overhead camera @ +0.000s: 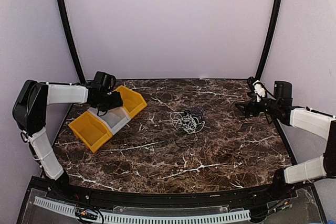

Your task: Untangle the cables

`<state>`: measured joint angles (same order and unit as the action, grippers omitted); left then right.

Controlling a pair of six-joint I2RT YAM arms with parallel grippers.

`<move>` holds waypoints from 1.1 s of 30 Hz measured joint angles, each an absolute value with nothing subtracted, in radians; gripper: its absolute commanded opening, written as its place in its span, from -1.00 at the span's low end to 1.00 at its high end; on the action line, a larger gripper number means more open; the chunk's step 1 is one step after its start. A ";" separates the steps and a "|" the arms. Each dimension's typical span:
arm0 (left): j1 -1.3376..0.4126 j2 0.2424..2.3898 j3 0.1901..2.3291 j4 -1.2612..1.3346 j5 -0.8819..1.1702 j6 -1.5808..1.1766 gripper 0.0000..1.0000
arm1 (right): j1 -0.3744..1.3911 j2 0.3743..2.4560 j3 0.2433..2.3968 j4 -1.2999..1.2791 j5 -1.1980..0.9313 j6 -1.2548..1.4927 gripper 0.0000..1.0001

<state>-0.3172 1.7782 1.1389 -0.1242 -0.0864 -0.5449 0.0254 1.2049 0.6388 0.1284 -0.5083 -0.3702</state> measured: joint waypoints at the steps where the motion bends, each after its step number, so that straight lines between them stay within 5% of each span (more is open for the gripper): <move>1: -0.323 1.779 1.139 -0.121 -0.080 -0.543 0.26 | 0.025 1.209 0.639 0.128 -0.517 -0.373 0.86; 7: -0.387 1.787 1.139 -0.106 -0.023 -0.527 0.23 | 0.106 1.281 0.653 0.096 -0.537 -0.413 0.81; 11: -0.431 1.795 1.139 -0.099 0.015 -0.514 0.26 | 0.242 1.404 0.761 0.031 -0.521 -0.445 0.97; 20: -0.455 1.782 1.150 -0.137 0.060 -0.459 0.62 | 0.351 1.780 1.197 -0.088 -0.522 -0.451 0.97; 27: -0.461 1.542 1.138 -0.187 0.008 -0.454 0.60 | 0.353 2.053 1.484 -0.234 -0.667 -0.437 0.97; 33: -0.472 1.337 1.073 -0.178 -0.004 -0.471 0.56 | 0.389 2.111 1.515 -0.379 -0.773 -0.486 0.97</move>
